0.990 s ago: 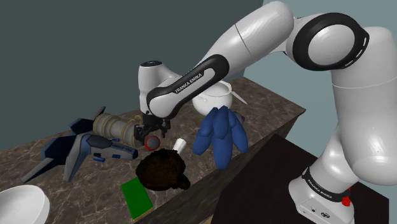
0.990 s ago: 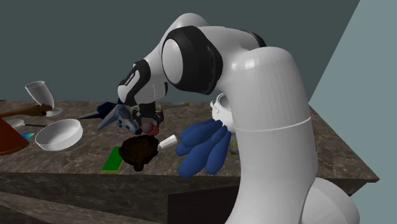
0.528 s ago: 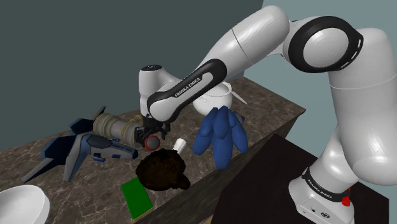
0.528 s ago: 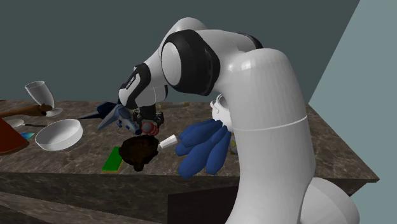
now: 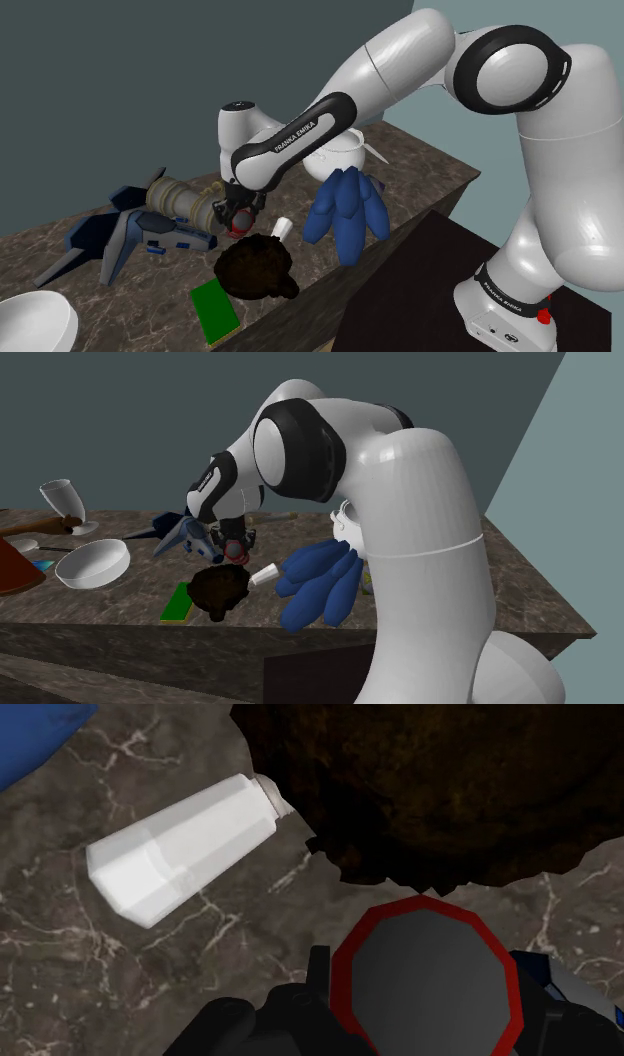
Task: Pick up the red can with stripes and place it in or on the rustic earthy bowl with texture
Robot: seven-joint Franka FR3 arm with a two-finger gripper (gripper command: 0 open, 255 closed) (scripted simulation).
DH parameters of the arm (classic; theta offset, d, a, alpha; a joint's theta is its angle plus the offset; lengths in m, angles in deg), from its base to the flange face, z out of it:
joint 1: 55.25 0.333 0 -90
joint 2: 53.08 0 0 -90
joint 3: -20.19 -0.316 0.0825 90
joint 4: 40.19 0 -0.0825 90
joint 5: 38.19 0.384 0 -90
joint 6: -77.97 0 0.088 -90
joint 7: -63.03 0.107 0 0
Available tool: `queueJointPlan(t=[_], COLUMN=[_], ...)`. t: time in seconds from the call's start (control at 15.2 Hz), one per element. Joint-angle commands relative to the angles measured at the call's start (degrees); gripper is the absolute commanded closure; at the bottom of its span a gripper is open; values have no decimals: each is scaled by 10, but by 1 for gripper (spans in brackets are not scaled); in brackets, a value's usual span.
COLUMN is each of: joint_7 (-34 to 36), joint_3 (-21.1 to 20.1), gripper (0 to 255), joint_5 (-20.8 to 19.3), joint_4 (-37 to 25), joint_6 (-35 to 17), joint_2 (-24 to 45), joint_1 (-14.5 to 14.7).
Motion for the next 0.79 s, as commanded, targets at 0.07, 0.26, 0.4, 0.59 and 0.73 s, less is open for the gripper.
queueJointPlan(t=[0.07,0.26,0.4,0.59,0.73], joint_7=[0,-1,-1,-2,-2], joint_3=[-1,-2,-3,-6,-7], gripper=[255,255,255,255,255], joint_5=[0,1,4,7,9], joint_4=[1,1,0,-2,-4], joint_6=[-1,4,15,32,43], joint_2=[1,-5,-15,-29,-38], joint_1=[1,-1,-2,-4,-5])
